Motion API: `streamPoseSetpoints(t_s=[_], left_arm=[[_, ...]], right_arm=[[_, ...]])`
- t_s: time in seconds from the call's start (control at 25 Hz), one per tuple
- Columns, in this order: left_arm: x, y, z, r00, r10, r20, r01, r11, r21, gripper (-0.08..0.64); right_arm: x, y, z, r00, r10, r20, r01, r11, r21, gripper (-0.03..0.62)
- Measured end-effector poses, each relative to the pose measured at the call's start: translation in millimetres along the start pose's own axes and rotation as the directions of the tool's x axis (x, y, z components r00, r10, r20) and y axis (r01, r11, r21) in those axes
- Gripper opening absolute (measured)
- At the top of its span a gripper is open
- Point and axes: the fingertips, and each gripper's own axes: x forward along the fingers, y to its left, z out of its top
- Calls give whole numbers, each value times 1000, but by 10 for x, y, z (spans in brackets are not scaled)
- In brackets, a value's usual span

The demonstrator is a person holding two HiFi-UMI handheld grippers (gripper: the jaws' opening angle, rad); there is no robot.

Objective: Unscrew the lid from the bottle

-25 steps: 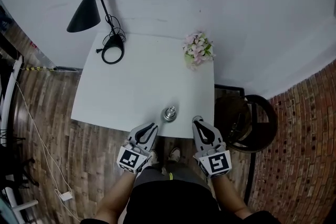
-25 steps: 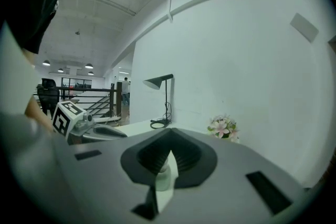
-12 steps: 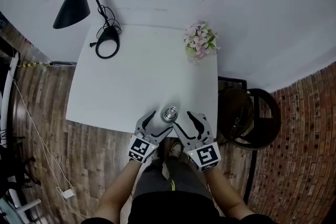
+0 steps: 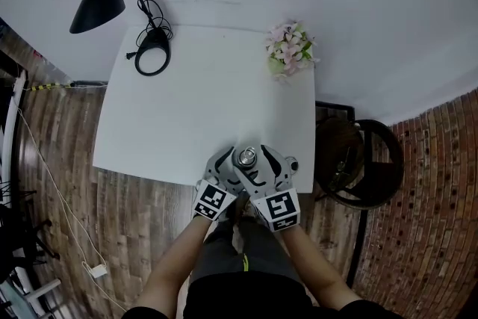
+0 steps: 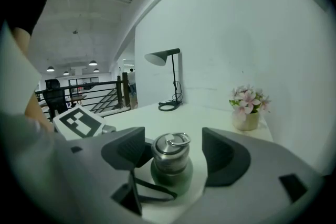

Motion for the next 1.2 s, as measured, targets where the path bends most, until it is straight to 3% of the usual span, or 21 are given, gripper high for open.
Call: streamPoseSetpoints(t_s=[0.4, 0.72, 0.8, 0.88, 1.0, 1.08, 1.2], left_arm=[[53, -8, -33, 999, -32, 17, 32, 999, 9, 379], [93, 44, -31, 999, -34, 9, 33, 999, 36, 377], [92, 42, -32, 999, -33, 13, 33, 999, 36, 377], [91, 37, -29, 999, -36, 16, 36, 999, 35, 377], [88, 28, -25, 999, -44, 16, 43, 998, 35, 377], [85, 24, -24, 999, -51, 15, 50, 998, 37, 377], [82, 12, -28, 998, -62, 12, 61, 997, 40, 377]], right_arm=[[186, 100, -177, 998, 37, -49, -38, 999, -8, 318], [265, 7, -282, 997, -23, -71, 25, 999, 29, 316], [267, 20, -253, 997, -28, -69, 29, 999, 20, 270], [263, 32, -244, 998, -12, -67, 13, 1000, 11, 270], [254, 63, -249, 995, 62, -76, -64, 997, -33, 270], [251, 108, -257, 983, 158, -89, -165, 983, -84, 270], [235, 187, -286, 922, 359, -143, -380, 910, -167, 270]])
